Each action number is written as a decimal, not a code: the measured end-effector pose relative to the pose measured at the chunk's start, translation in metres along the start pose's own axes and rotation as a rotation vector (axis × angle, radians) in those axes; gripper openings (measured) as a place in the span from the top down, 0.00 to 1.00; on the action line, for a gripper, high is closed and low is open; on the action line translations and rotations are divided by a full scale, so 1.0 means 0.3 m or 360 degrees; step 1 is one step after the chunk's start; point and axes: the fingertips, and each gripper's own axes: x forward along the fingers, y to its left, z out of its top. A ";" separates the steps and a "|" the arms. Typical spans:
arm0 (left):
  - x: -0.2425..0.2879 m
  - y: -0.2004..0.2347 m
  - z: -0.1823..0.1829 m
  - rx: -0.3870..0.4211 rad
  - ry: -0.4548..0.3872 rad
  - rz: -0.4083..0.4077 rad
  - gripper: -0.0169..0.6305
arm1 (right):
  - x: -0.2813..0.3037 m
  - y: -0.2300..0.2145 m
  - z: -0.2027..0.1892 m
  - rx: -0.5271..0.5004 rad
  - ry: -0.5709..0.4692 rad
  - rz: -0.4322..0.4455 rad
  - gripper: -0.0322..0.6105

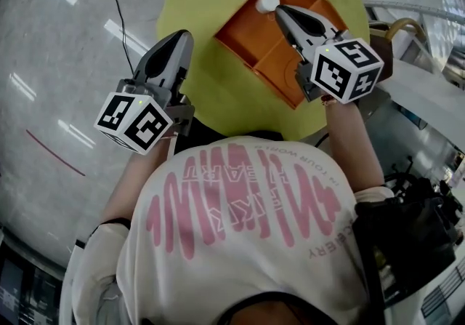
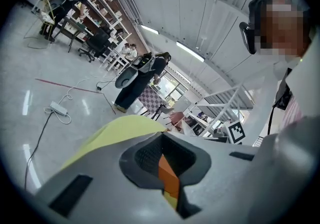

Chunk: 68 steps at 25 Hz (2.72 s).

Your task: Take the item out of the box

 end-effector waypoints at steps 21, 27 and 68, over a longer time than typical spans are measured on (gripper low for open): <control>-0.114 0.088 -0.047 -0.0048 -0.0051 0.0132 0.96 | 0.073 -0.063 -0.007 -0.0554 0.0395 0.0040 0.93; -0.133 0.113 -0.065 -0.0095 -0.0054 0.0184 0.96 | 0.085 -0.058 -0.009 -0.0665 0.0441 0.0067 0.73; -0.239 0.121 -0.107 -0.0113 -0.0102 0.0259 0.96 | 0.163 -0.071 -0.115 -0.1095 0.0790 0.0083 0.72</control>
